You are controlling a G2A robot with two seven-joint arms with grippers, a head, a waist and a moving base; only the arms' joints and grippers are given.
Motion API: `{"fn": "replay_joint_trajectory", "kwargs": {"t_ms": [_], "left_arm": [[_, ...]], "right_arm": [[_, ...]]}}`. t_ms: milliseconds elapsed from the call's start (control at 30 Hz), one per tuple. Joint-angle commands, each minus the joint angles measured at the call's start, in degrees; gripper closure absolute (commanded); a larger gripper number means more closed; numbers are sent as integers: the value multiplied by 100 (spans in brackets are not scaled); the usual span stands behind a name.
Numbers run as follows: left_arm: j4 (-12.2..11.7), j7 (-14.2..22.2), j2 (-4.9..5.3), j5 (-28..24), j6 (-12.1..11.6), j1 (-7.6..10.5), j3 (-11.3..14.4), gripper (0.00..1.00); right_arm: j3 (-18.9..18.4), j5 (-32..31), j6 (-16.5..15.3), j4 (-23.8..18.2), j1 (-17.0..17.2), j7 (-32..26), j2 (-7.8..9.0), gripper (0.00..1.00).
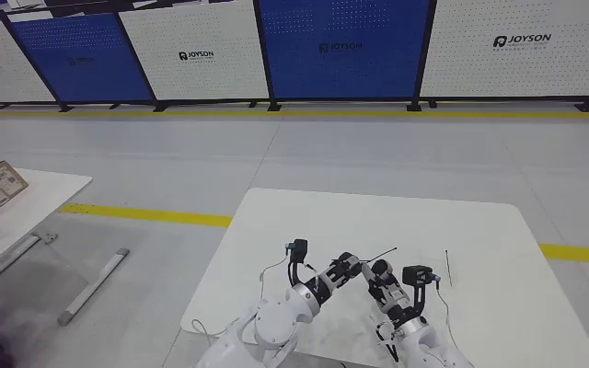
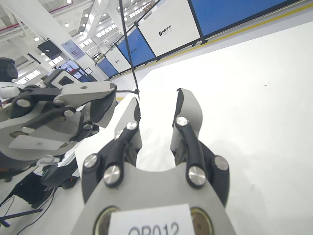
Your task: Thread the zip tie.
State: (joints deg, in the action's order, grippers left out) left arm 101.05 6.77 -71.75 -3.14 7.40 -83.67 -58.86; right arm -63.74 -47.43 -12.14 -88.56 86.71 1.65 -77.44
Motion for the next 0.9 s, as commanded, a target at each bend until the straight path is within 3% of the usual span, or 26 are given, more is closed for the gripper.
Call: {"fn": "replay_joint_trajectory", "kwargs": {"t_ms": [0,133,467,700,867], "left_arm": [[-5,2,0,3,7,1,-2,100],[-34,22,-2,24,13,9,24,100],[-42,67,0,50,26,11,42,100],[-34,74,2,79,22,6,53,100],[-27,63,2,82,15,1,53,100]], "right_arm": [[1,-11,-4,-1,-2,-4,2,66],[42,-27,17,51,-48,-25,-6,66],[95,-40,23,104,-120,-43,-15,89],[113,-120,32,71,-119,-72,-10,90],[119,-194,57,35,-100,-156,0,79]]}}
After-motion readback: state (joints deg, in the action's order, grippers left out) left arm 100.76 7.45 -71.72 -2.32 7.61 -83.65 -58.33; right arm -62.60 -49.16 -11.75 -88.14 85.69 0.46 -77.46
